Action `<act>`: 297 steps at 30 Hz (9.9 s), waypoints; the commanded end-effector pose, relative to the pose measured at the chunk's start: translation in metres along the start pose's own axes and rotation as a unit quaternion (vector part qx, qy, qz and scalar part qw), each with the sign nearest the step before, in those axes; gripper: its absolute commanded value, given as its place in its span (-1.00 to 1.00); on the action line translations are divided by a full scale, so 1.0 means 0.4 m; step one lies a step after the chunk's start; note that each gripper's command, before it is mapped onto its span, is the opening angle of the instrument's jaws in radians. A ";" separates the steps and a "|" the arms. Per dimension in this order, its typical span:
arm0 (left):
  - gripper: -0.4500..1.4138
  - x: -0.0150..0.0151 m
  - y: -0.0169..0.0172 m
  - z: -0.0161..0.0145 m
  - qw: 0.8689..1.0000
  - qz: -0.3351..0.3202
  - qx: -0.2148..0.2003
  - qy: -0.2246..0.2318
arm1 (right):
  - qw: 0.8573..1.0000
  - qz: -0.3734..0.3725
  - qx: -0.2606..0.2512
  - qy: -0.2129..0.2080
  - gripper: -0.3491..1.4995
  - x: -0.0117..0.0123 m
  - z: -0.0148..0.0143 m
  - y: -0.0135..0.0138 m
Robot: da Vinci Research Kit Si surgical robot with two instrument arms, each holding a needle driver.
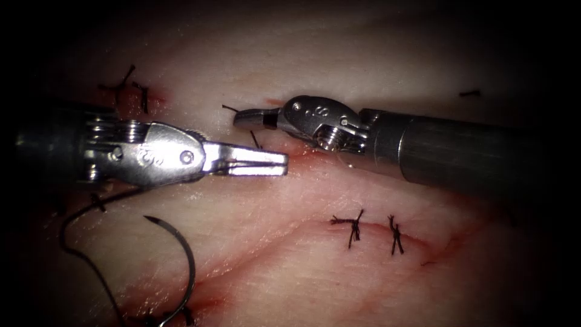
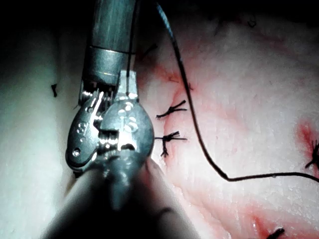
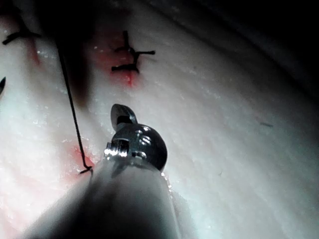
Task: Wound Closure
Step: Loop the suture once around the gripper counter-clockwise, then grab the suture tail, then pull the right tool down and the left tool up to tighten, then cut the suture with the right tool.
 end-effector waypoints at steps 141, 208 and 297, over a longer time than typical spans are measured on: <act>-1.00 -0.0628 -0.0145 -0.0177 0.969 -0.061 0.167 -0.173 | 0.958 0.118 -0.252 -0.064 -1.00 0.0069 0.0029 -0.0088; -1.00 -0.0320 -0.0523 -0.0300 0.927 0.048 0.314 -0.198 | 0.987 -0.034 -0.124 -0.095 -1.00 -0.0160 -0.0006 -0.0285; -1.00 -0.0203 0.0257 0.0424 0.992 -0.034 -0.044 -0.111 | 0.967 -0.035 -0.249 -0.029 -0.20 0.0098 -0.0528 -0.0063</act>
